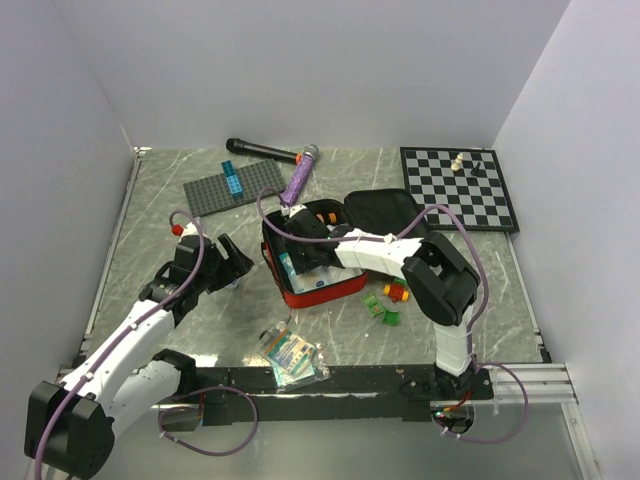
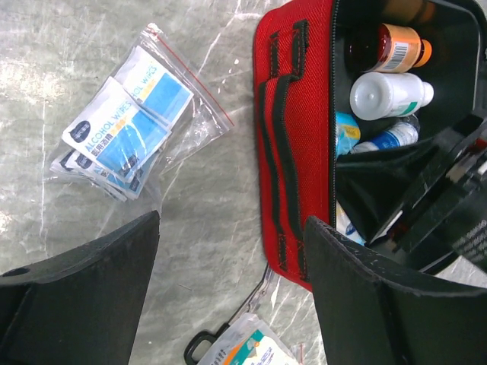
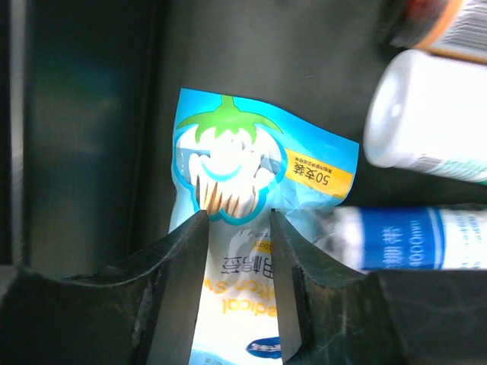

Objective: Organize the medicine kit

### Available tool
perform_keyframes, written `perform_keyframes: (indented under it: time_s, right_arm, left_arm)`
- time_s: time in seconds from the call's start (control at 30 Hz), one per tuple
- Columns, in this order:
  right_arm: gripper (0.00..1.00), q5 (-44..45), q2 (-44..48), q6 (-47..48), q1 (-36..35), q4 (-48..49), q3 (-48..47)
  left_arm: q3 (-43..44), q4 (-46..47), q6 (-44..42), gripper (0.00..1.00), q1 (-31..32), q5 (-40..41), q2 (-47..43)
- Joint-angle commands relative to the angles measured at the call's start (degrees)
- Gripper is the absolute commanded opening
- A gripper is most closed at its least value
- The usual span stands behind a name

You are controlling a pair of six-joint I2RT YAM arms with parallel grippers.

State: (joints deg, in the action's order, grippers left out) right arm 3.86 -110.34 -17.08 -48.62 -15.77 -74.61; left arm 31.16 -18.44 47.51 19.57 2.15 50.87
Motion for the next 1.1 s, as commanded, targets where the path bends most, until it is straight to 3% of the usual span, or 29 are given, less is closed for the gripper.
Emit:
perform_keyframes:
  time_s: [0.0,0.4,0.67,1.07]
  right_arm:
    - [0.47,-1.74,3.73,-0.93,-1.48,-1.90,1.48]
    - [0.56,-0.17,8.39,-1.37,-1.48,-5.14,-5.37]
    - [0.53,-0.52,12.26,-2.69,-1.39,-6.03,1.83]
    - [0.51,2.56,9.01,-3.66,4.32,-8.04,1.14]
  left_arm:
    - [0.04,2.35,1.01,0.80,-0.06,-1.19,-0.25]
    - [0.04,1.74,0.83,0.81,-0.15,-0.66,-1.74]
    - [-0.31,3.58,1.01,0.81,-0.15,-1.62,-0.16]
    - [0.39,2.88,0.57,0.80,-0.06,-1.54,-0.33]
